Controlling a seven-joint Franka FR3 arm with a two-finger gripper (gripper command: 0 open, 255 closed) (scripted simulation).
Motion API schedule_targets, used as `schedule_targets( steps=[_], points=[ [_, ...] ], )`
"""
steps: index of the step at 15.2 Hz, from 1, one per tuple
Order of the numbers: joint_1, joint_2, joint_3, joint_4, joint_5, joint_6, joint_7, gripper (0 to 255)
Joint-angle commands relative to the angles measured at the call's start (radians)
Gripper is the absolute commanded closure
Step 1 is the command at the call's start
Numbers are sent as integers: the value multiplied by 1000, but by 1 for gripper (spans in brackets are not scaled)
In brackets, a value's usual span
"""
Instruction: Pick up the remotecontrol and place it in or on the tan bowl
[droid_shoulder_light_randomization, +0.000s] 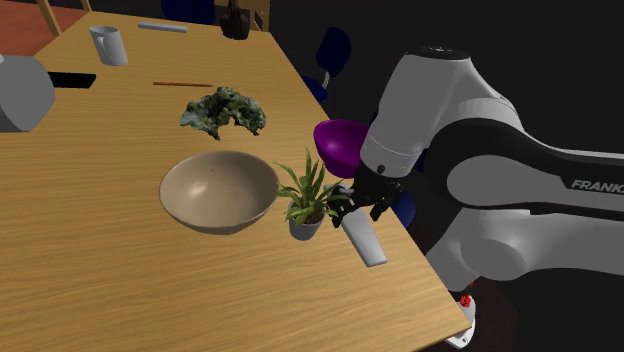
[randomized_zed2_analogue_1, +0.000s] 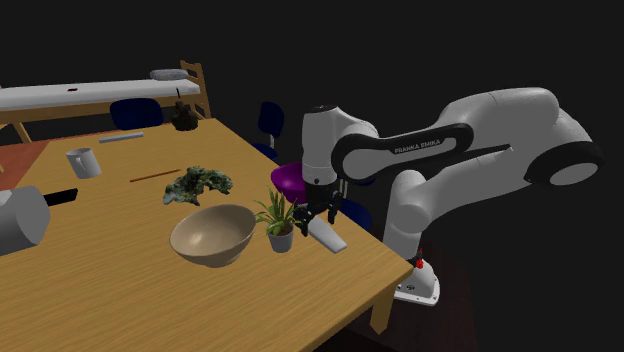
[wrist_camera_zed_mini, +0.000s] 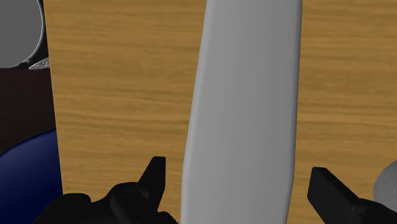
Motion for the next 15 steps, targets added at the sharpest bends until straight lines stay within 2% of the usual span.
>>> schedule_targets(
  steps=[1,4,5,15],
  points=[
    [0,0,0,0,0,1,0,0],
    [0,0,0,0,0,1,0,0],
    [0,0,0,0,0,1,0,255],
    [-2,-2,-6,11,-6,-13,1,255]
  ],
)
